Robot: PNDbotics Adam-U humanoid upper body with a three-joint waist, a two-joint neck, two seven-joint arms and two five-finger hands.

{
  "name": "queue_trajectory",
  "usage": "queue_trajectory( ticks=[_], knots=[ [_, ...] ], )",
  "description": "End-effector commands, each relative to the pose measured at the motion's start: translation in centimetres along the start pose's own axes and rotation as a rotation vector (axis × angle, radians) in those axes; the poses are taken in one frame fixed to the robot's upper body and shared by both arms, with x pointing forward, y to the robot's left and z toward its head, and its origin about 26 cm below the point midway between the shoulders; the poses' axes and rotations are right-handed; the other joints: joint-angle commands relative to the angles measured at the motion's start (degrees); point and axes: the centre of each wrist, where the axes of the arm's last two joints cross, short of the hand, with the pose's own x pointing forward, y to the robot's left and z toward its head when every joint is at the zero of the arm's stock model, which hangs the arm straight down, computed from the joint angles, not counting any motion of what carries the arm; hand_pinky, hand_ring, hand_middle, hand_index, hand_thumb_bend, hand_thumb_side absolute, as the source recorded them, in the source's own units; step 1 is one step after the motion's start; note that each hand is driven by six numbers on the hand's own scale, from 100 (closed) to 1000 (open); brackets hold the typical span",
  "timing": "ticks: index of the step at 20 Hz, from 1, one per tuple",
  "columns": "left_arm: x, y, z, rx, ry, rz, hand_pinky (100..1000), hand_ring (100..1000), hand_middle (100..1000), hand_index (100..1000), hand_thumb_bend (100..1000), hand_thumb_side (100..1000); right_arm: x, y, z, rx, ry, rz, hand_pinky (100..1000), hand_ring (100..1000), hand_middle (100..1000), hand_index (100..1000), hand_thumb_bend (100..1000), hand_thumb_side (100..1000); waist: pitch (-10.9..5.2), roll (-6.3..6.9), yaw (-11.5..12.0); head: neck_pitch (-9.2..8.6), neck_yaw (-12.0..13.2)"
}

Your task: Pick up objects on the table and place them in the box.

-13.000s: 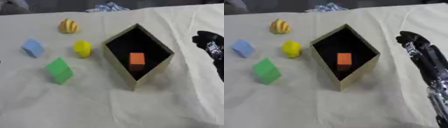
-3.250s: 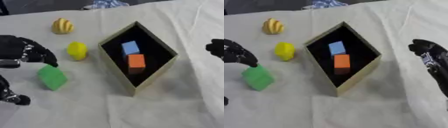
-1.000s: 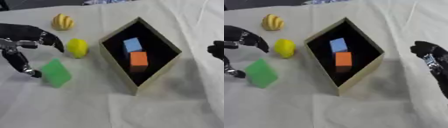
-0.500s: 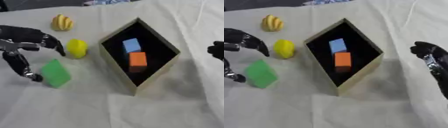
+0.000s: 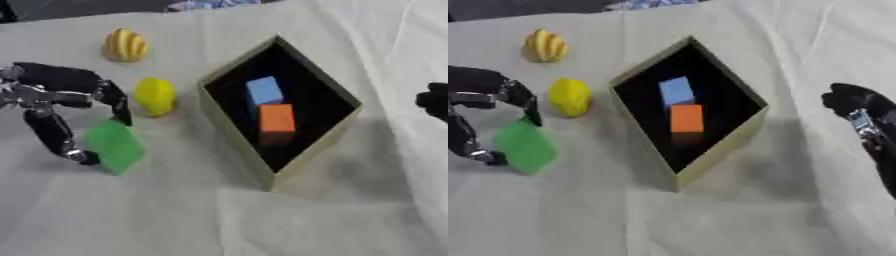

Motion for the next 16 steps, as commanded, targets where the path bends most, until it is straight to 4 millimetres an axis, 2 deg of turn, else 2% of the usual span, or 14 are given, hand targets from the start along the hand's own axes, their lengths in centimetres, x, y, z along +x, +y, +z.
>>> queue_trajectory(
  ticks=[1,4,10,13,16],
  knots=[
    [-0.3,0.5,0.6,-0.122,-0.066,-0.089,752,606,484,610,336,100,0.8,-0.5,-0.2,-0.01,-0.027,0.018,929,847,756,851,100,778,-1.09,-0.29,-0.01,-0.45,0.2],
    [0.2,1.4,0.9,-0.073,-0.074,-0.1,751,600,479,606,323,100,0.7,-0.5,-0.1,-0.01,-0.025,0.02,929,847,756,851,100,778,-1.17,-0.35,0.04,-0.36,0.12],
    [3.3,7.8,1.6,0.144,-0.121,-0.205,762,612,492,629,324,100,0.7,-0.8,0.0,-0.009,-0.024,0.034,929,846,756,851,100,766,-1.79,-0.33,0.64,0.36,-0.26],
    [4.2,10.8,0.9,0.202,-0.14,-0.224,765,620,499,636,323,100,0.8,-0.8,-0.1,-0.001,-0.028,0.039,929,846,756,851,100,759,-2.24,-0.18,0.83,0.43,-0.28],
    [4.5,13.1,-0.7,0.205,-0.151,-0.234,766,623,517,639,333,100,0.8,-0.8,-0.1,0.007,-0.032,0.039,929,846,755,851,100,757,-2.49,-0.08,0.68,0.28,-0.19]
  ],
)
